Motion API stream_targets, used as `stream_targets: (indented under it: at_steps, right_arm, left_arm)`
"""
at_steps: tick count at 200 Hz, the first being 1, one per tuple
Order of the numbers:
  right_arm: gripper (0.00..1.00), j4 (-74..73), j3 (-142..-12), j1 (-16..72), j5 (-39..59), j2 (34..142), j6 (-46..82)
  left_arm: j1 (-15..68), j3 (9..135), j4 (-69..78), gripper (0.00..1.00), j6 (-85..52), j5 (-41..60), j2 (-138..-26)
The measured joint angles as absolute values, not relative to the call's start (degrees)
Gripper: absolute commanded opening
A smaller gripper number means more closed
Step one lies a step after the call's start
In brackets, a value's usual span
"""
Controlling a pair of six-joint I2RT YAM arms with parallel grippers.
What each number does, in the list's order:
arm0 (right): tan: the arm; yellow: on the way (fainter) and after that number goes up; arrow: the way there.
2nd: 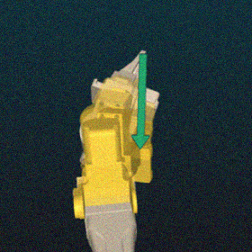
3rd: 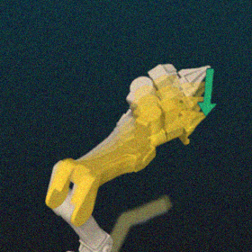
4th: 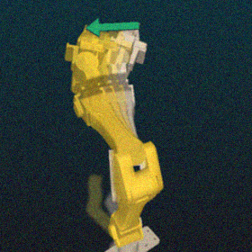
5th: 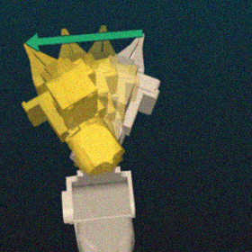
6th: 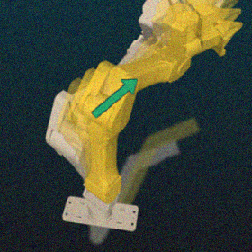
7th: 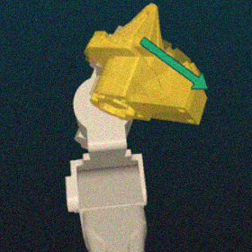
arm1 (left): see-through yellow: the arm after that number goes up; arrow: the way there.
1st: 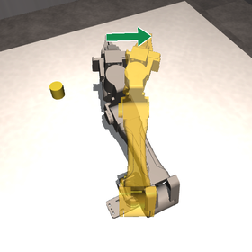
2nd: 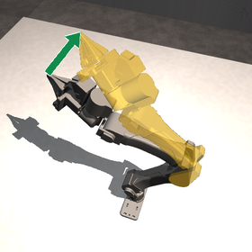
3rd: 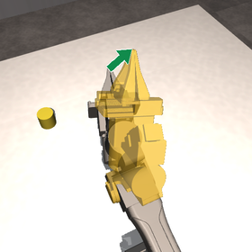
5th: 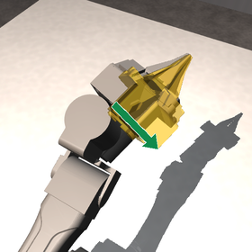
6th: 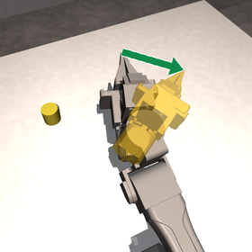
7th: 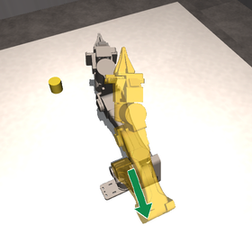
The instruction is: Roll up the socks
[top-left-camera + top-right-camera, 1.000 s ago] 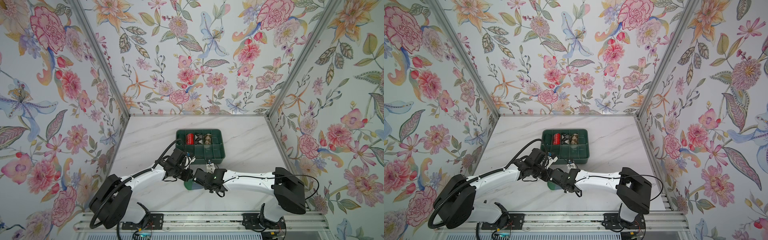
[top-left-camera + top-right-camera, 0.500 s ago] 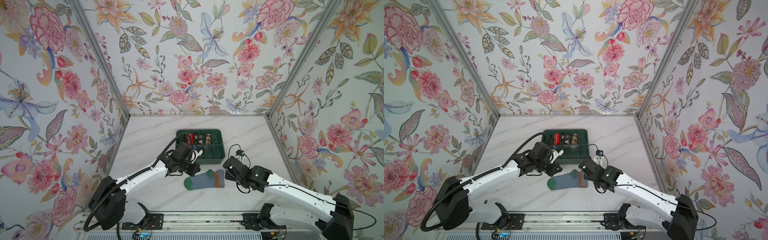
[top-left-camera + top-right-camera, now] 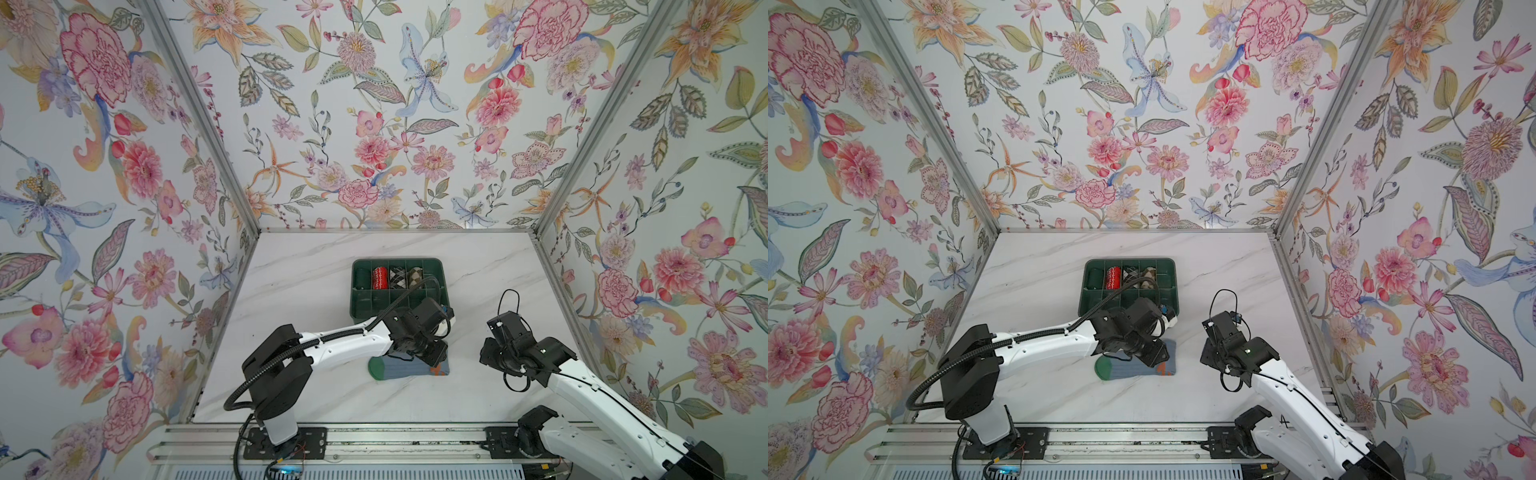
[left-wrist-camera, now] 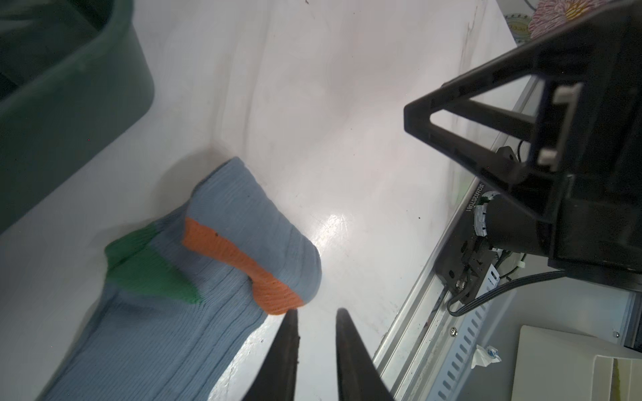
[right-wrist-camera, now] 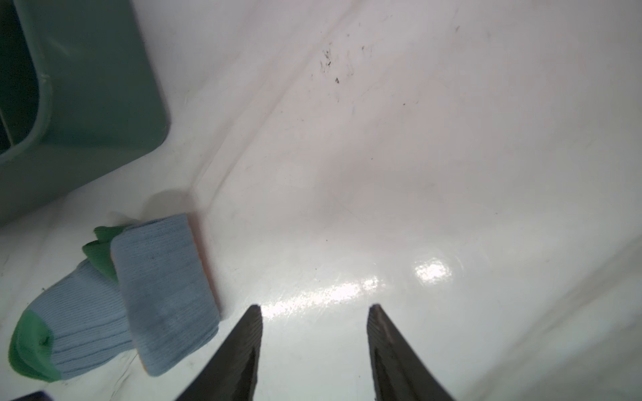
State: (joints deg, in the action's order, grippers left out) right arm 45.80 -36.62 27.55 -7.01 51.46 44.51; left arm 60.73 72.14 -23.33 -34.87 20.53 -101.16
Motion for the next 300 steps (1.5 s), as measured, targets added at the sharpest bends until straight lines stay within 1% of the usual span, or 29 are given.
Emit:
stream_targets:
  at_steps: [19, 44, 49, 57, 76, 112, 167, 214, 234, 265, 283, 300]
  right_arm:
    - [0.53, 45.65, -36.53, 24.05, -4.32, 50.09, 41.69]
    - [0.54, 45.12, -35.35, 21.54, -1.37, 48.4, 39.31]
    - [0.54, 44.93, -35.09, 21.32, -0.71, 48.29, 39.13]
    - [0.55, 44.71, -34.68, 21.1, 0.05, 48.31, 38.68]
    - [0.56, 44.05, -33.89, 20.91, 1.78, 48.34, 37.95]
    - [0.56, 42.39, -33.52, 20.84, 3.88, 48.64, 37.26]
    - [0.58, 40.36, -33.52, 20.47, 5.67, 51.22, 35.94]
    - [0.58, 39.0, -33.52, 19.81, 6.83, 52.97, 34.65]
    - [0.58, 38.65, -33.52, 19.57, 7.16, 53.06, 34.13]
    - [0.58, 38.57, -33.52, 18.55, 7.66, 53.06, 33.3]
    - [0.58, 38.17, -33.52, 18.22, 8.21, 53.17, 32.97]
    - [0.58, 37.91, -33.52, 18.13, 8.58, 53.23, 32.75]
  left_arm:
    - [61.21, 73.73, -23.7, 0.24, -36.56, 20.21, -103.35]
    - [61.21, 75.5, -25.08, 0.28, -38.09, 18.48, -105.25]
    - [61.21, 75.94, -25.85, 0.3, -38.28, 17.82, -105.51]
    - [61.21, 76.55, -26.55, 0.36, -38.61, 17.12, -105.8]
    - [61.21, 77.8, -28.16, 0.39, -38.87, 15.38, -106.21]
    - [61.21, 78.17, -29.67, 0.42, -39.46, 12.78, -106.48]
    - [61.52, 78.37, -30.06, 0.43, -40.6, 11.53, -109.8]
    - [61.54, 80.95, -30.39, 0.44, -41.25, 11.55, -112.03]
    - [61.54, 81.89, -30.41, 0.43, -41.41, 11.57, -113.03]
    - [61.54, 82.65, -30.46, 0.4, -41.41, 11.73, -114.13]
    - [61.54, 82.65, -30.5, 0.35, -41.45, 11.77, -114.45]
    - [61.54, 82.65, -30.48, 0.24, -41.39, 11.99, -114.69]
